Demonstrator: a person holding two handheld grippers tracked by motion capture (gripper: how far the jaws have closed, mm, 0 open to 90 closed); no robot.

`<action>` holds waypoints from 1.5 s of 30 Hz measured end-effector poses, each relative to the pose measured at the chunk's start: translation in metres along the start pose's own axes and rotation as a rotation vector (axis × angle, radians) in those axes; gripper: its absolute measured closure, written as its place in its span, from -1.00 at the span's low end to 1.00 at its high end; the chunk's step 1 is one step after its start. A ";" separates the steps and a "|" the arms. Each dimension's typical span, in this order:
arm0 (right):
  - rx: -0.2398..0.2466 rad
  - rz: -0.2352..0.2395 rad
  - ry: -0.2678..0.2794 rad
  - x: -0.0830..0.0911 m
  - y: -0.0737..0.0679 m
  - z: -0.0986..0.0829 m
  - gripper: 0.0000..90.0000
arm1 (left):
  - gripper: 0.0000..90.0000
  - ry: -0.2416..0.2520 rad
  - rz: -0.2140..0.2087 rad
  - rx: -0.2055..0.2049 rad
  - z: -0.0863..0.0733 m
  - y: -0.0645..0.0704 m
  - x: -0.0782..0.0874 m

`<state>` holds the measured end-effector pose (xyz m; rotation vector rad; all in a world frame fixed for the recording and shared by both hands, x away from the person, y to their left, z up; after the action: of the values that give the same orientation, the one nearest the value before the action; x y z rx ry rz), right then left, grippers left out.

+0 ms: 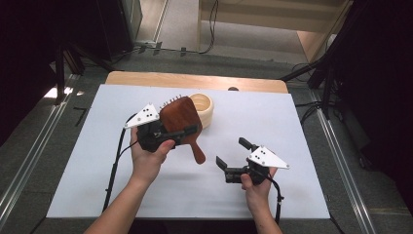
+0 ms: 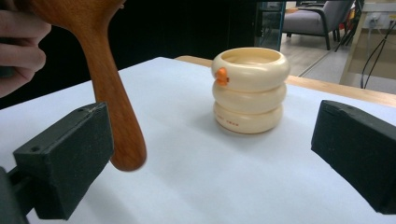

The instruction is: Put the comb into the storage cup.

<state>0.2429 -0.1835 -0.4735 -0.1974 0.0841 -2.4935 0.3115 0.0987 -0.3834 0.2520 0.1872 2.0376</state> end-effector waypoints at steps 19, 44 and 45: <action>0.004 -0.114 -0.009 0.047 0.047 -0.018 -1.00 | 0.22 0.027 0.013 0.007 0.011 -0.010 0.004; 0.004 -0.174 -0.043 0.089 0.076 -0.034 -1.00 | 0.22 0.052 0.033 -0.003 0.035 -0.024 -0.005; 0.007 -0.172 -0.045 0.091 0.078 -0.035 -1.00 | 0.22 0.058 0.028 0.007 0.036 -0.026 -0.006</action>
<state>0.2117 -0.3000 -0.5057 -0.2679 0.0410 -2.6586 0.3455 0.1058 -0.3557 0.2014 0.2279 2.0739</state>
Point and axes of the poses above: each handheld gripper's, and its own axes: x roughly backward along the jaws, z roughly out of its top, y roughly to its right, the point moved 1 cm from there along -x, roughly forward along the jaws, and after that the axes turned 5 degrees about y, right-handed, at the moved point
